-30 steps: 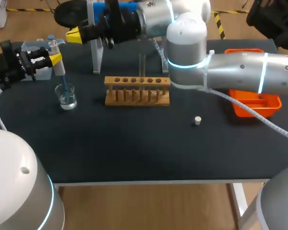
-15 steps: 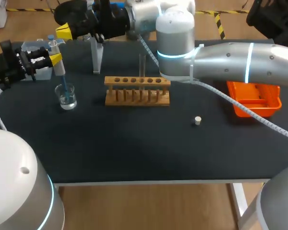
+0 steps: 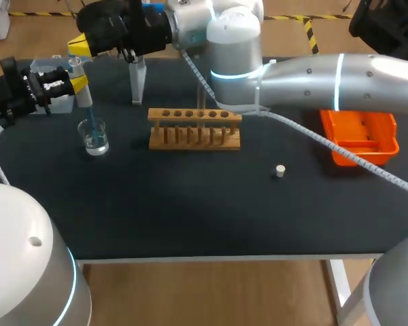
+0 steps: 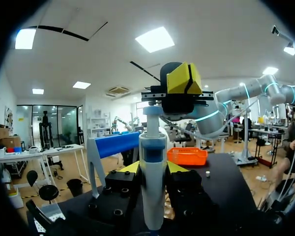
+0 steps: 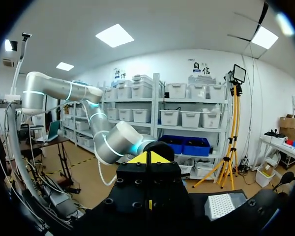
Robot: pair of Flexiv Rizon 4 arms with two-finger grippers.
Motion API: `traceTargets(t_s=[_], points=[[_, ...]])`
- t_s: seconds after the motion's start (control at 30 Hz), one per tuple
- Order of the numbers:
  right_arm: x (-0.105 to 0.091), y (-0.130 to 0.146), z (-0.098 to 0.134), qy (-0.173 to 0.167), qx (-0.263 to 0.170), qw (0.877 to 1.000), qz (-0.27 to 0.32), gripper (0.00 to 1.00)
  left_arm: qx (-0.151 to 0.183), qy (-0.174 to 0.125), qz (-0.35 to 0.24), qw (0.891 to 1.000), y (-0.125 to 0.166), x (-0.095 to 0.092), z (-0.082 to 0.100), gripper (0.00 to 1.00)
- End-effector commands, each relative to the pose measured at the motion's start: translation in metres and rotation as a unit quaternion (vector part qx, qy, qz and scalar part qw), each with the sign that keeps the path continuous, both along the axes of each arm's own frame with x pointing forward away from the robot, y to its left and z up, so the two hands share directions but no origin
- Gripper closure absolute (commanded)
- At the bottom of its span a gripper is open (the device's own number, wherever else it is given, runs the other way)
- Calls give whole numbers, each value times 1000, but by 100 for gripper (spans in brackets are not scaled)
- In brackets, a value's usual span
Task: Invert the test tube, pick up the pipette, mount the tip to pipette, aspirate from beaker and dispense into the tube, eject the tip, return the pipette, and cap with the stopper.
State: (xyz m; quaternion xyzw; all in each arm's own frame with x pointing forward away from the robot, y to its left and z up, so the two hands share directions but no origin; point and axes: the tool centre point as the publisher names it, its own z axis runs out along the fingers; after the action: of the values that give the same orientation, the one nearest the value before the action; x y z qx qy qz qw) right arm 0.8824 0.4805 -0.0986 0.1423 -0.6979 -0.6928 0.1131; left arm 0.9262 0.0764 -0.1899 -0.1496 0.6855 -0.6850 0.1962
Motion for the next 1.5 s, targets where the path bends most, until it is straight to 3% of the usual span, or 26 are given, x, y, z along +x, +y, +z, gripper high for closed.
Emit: traceTargets(t_s=[0.03,1.5], points=[[5,7,-4,-2,2,1000,1,100,0,-1,2,1000,-1,-1,0,100],[21,25,-23,19,-15,999,-24,100,0,-1,2,1000,-1,-1,0,100]])
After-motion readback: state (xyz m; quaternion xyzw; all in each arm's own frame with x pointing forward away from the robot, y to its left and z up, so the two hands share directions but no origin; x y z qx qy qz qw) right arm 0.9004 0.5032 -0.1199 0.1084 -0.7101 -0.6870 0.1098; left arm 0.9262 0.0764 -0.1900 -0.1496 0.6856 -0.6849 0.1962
